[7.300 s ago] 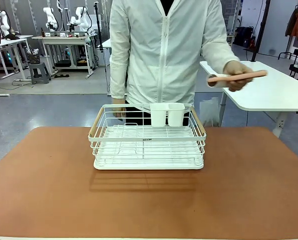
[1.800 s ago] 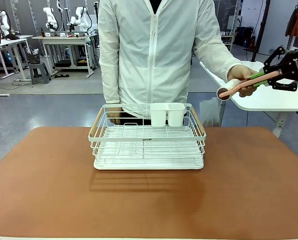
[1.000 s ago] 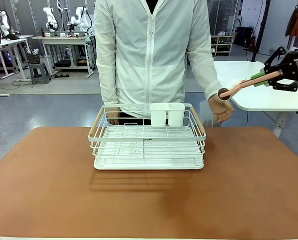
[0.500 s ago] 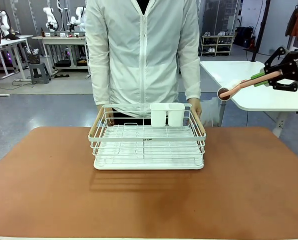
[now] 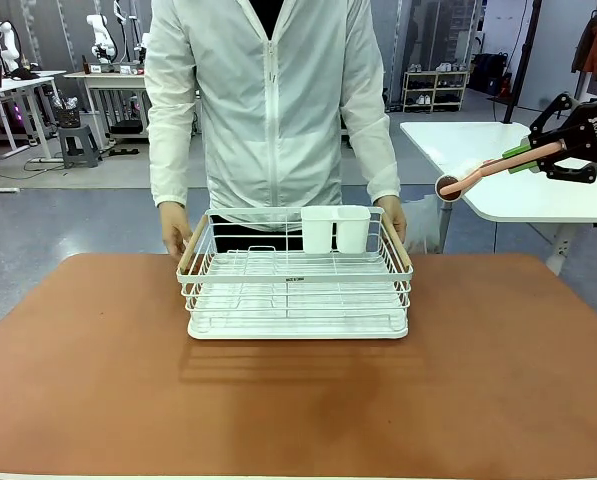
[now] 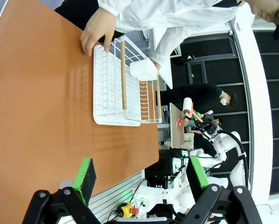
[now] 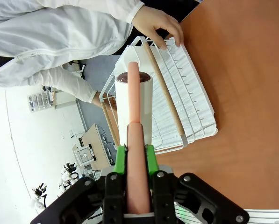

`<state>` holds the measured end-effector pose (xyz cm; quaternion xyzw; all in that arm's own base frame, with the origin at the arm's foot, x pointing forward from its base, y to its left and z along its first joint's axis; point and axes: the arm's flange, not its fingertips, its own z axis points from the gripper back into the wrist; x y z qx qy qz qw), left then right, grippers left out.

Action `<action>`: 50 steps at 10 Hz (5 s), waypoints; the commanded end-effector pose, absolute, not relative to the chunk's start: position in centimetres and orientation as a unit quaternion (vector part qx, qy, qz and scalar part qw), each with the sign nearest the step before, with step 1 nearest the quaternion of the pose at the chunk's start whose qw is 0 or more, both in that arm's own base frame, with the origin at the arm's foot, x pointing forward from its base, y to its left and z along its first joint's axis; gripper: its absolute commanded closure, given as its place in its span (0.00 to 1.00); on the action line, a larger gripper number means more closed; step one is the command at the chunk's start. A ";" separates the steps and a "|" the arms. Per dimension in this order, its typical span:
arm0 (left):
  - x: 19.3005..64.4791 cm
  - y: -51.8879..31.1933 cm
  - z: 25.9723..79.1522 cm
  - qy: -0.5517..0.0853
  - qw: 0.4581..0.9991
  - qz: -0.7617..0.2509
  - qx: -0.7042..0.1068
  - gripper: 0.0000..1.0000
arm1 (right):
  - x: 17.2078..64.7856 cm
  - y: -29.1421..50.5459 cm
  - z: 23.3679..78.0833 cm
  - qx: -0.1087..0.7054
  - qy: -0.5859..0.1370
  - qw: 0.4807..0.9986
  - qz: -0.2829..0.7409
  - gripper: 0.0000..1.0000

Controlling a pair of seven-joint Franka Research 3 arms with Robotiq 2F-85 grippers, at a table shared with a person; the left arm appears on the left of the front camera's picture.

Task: Clean the table.
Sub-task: Clean the table with the Lint Roller when the human lifts the Dish drying rack.

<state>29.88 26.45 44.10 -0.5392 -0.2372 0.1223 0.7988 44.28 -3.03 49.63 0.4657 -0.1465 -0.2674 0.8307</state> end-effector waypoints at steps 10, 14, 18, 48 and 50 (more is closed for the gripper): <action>29.7 26.6 44.3 -0.242 0.796 0.121 -0.541 0.00 | 44.3 -2.8 49.7 0.466 -0.147 0.831 -0.265 1.00; 29.7 26.6 44.3 -0.242 0.796 0.121 -0.541 0.00 | 44.3 -2.8 49.7 0.466 -0.147 0.831 -0.265 1.00; 29.7 26.6 44.3 -0.242 0.796 0.121 -0.541 0.00 | 44.3 -2.8 49.7 0.466 -0.147 0.831 -0.265 1.00; 29.7 26.6 44.3 -0.242 0.796 0.121 -0.541 0.00 | 58.8 10.5 35.8 0.328 0.047 0.943 0.019 0.79; 29.7 26.6 44.3 -0.242 0.796 0.121 -0.541 0.00 | 59.3 10.7 34.2 0.325 0.050 0.944 0.013 0.79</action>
